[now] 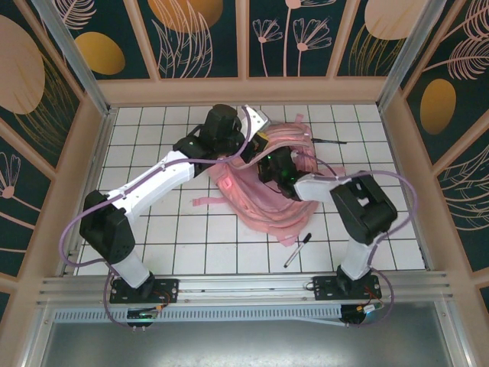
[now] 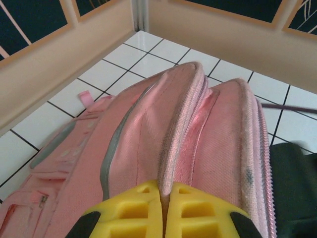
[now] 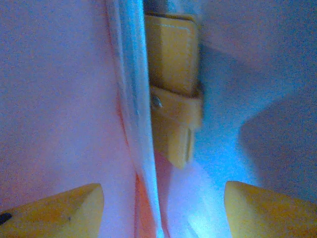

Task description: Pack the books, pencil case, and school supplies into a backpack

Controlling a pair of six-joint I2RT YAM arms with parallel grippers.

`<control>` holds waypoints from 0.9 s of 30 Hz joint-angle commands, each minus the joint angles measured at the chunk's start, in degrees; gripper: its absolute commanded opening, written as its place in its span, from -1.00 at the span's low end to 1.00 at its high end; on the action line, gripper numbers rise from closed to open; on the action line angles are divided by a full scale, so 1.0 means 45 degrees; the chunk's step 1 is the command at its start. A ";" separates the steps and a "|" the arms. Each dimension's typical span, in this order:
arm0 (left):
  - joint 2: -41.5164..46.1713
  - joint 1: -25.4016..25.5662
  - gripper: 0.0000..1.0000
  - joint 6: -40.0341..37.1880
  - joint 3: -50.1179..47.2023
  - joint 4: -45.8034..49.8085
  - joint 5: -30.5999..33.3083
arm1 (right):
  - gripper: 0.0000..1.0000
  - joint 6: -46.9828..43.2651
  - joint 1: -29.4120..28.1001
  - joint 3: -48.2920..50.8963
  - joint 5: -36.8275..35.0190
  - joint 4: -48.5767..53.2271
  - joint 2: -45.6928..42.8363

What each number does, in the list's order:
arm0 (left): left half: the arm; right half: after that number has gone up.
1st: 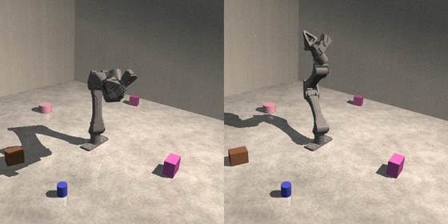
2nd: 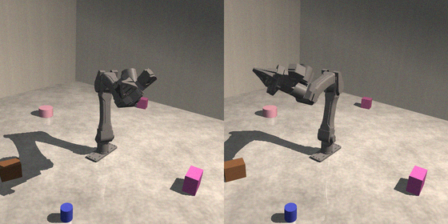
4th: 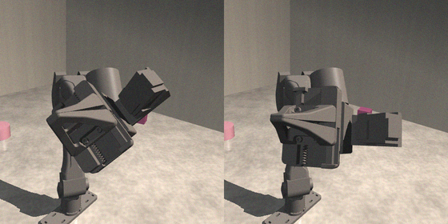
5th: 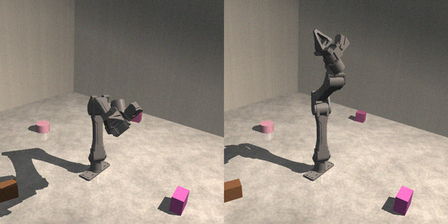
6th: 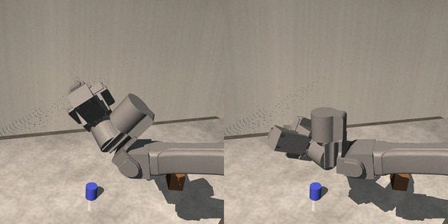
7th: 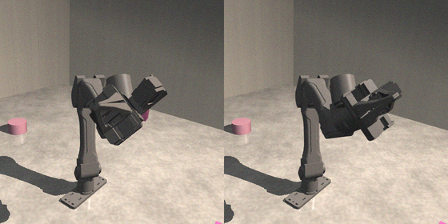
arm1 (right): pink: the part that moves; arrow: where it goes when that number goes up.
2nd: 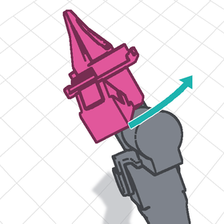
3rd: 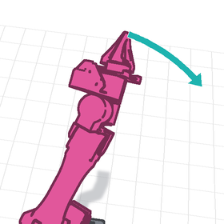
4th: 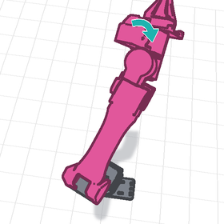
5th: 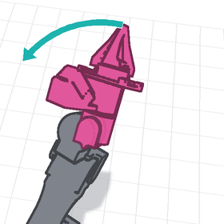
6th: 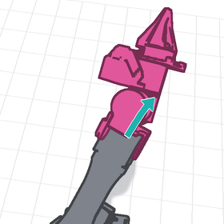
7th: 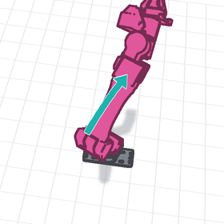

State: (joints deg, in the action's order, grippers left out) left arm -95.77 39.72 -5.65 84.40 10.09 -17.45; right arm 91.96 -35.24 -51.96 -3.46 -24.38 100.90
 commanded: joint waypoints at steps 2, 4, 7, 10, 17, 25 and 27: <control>0.0624 -0.0149 -1.00 -0.0016 -0.0345 -0.1548 -0.0155 | 0.33 -0.1423 0.0073 0.1219 0.1956 0.3205 -0.2184; 0.0645 -0.0171 -1.00 -0.0211 -0.0484 -0.1468 -0.0353 | 0.39 -0.2709 0.0277 0.1949 0.2822 0.3956 -0.3146; 0.0622 -0.0156 -1.00 -0.0498 -0.0733 -0.1421 -0.1445 | 0.54 -0.5570 0.0721 0.2653 0.3030 0.5794 -0.4933; 0.0669 -0.0157 -1.00 -0.0653 -0.1232 -0.1557 -0.1958 | 0.62 -0.7703 0.0755 0.2552 0.1198 0.9131 -0.7025; 0.2134 -0.0173 -0.39 -0.3545 -0.2338 -0.1521 -0.3059 | 0.99 -1.1680 0.0969 0.2383 -0.3048 1.3924 -1.1877; 0.1055 -0.1435 0.26 -0.0762 -0.0983 -0.1454 -0.0386 | 0.97 -1.4944 0.3245 0.1218 0.4756 1.1544 -1.1620; 0.0353 -0.1684 0.29 0.0023 -0.0520 -0.1700 0.0117 | 0.91 -1.4900 0.3248 0.0623 0.4881 1.1623 -1.0577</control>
State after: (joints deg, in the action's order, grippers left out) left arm -89.89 33.65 -12.08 79.57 3.20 -21.30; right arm 30.09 -21.02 -46.02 9.93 29.12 47.94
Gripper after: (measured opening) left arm 0.638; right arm 0.965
